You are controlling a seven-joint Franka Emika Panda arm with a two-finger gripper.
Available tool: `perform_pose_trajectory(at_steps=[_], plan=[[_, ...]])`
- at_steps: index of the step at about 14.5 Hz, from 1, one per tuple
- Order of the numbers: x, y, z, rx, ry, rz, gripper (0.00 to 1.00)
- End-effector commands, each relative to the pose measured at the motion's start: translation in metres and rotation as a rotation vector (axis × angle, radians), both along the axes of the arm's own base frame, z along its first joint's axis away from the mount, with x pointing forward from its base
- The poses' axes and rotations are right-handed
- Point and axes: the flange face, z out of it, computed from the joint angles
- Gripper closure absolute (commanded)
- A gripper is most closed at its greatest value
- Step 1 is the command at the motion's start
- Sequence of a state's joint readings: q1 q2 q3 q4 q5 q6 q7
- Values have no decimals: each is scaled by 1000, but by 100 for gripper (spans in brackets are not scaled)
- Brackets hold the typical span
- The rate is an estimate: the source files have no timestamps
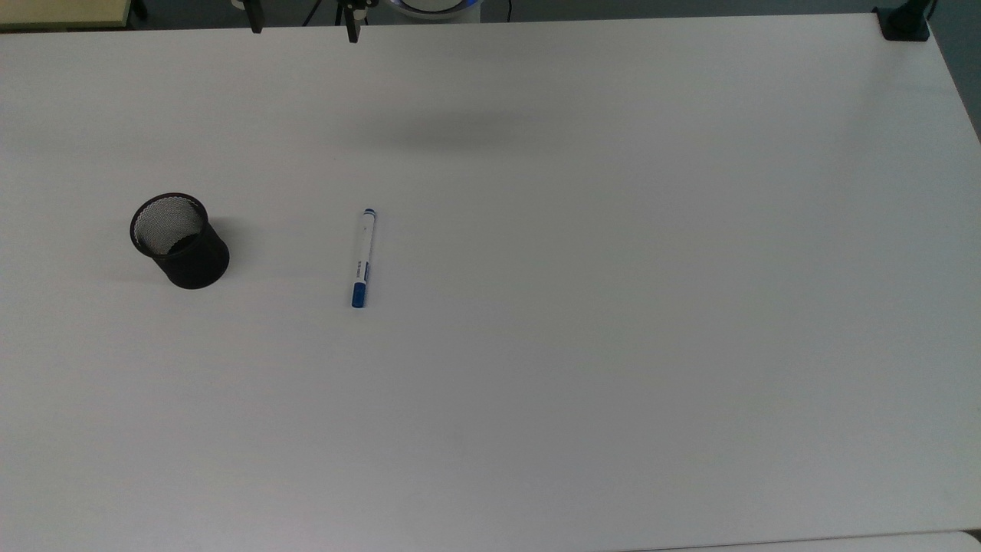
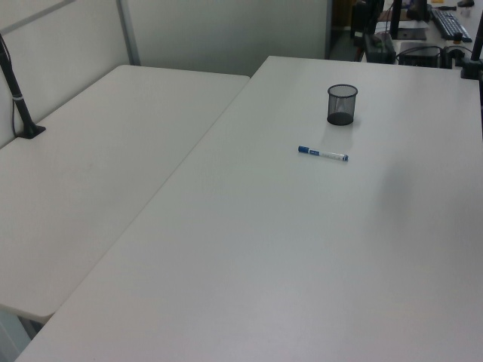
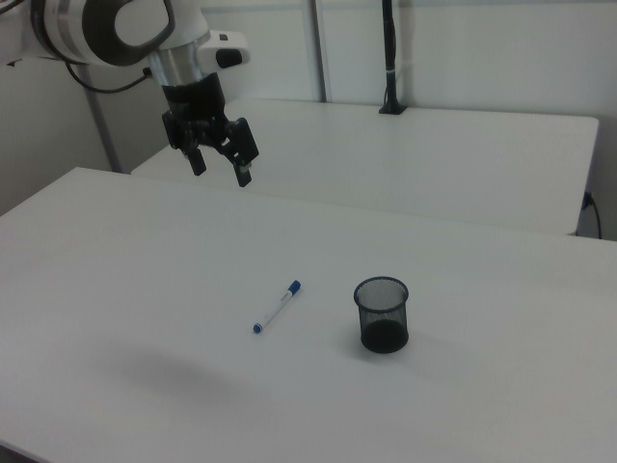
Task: Insert the marker
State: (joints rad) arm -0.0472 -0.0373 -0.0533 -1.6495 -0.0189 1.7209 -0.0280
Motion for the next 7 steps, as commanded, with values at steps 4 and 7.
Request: perform_pose_trajectory(at_steps=[4, 7], plan=[[0, 3, 0, -10, 6, 25, 0], [1, 0, -3, -15, 13, 61, 0]])
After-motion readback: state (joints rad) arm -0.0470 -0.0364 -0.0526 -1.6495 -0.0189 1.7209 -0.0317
